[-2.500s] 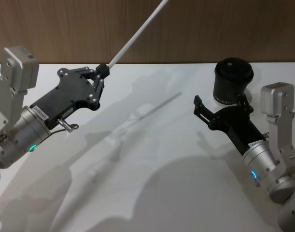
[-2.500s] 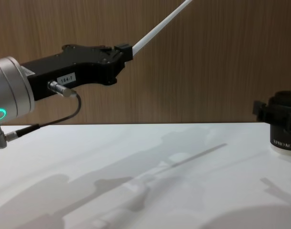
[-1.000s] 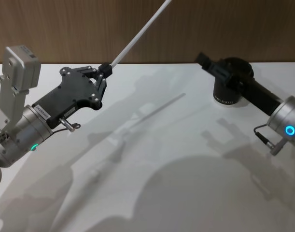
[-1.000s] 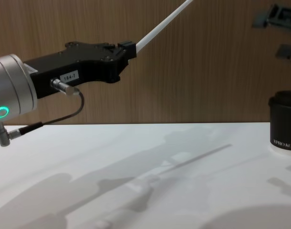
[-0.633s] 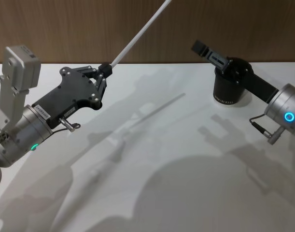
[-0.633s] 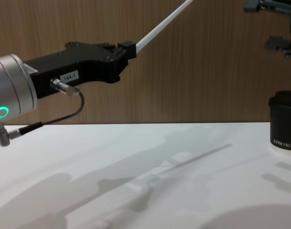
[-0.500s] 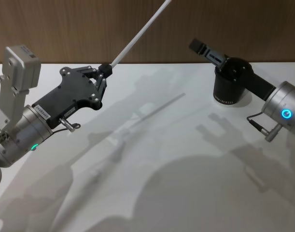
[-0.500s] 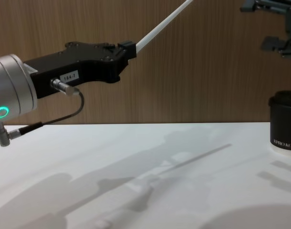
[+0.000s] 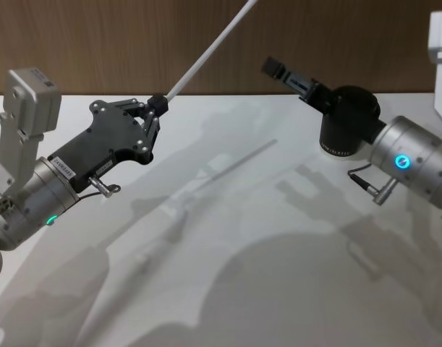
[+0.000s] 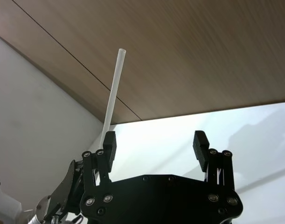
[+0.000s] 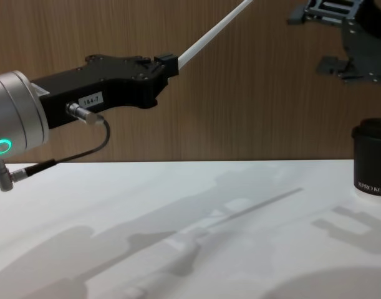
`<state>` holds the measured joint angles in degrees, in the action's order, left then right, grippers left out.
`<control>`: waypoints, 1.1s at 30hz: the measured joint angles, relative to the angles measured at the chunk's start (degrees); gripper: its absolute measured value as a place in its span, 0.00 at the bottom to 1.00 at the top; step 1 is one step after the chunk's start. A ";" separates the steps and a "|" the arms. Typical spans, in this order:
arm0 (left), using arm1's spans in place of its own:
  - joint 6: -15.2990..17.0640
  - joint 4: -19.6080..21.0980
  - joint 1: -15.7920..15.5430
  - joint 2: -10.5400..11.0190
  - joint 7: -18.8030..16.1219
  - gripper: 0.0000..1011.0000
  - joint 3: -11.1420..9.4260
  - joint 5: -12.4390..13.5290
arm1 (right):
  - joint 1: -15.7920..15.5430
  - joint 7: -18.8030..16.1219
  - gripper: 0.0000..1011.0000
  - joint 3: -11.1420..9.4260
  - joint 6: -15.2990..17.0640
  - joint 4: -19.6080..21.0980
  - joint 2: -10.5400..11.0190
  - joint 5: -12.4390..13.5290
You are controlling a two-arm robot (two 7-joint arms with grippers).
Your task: Pick up the straw with one hand, pass it to the other hand, and insert it into the cup.
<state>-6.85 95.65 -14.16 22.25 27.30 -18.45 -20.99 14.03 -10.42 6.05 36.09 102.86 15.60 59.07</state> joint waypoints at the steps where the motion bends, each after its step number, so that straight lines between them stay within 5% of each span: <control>1: 0.00 0.00 0.00 0.00 0.00 0.00 0.00 0.00 | 0.14 0.10 0.99 0.17 -0.04 -0.10 -0.08 -0.04; 21: 0.00 0.00 0.00 0.00 0.00 0.00 0.00 0.00 | 3.70 -0.85 0.99 3.94 -2.07 -0.91 -0.81 -0.88; 33: 0.00 0.00 0.00 0.00 0.00 0.00 0.00 0.00 | 5.17 -2.27 0.99 4.54 -3.54 -1.25 -0.25 -0.94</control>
<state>-6.85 95.65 -14.16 22.25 27.30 -18.45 -20.99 19.20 -12.69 10.59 32.55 101.61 15.35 58.13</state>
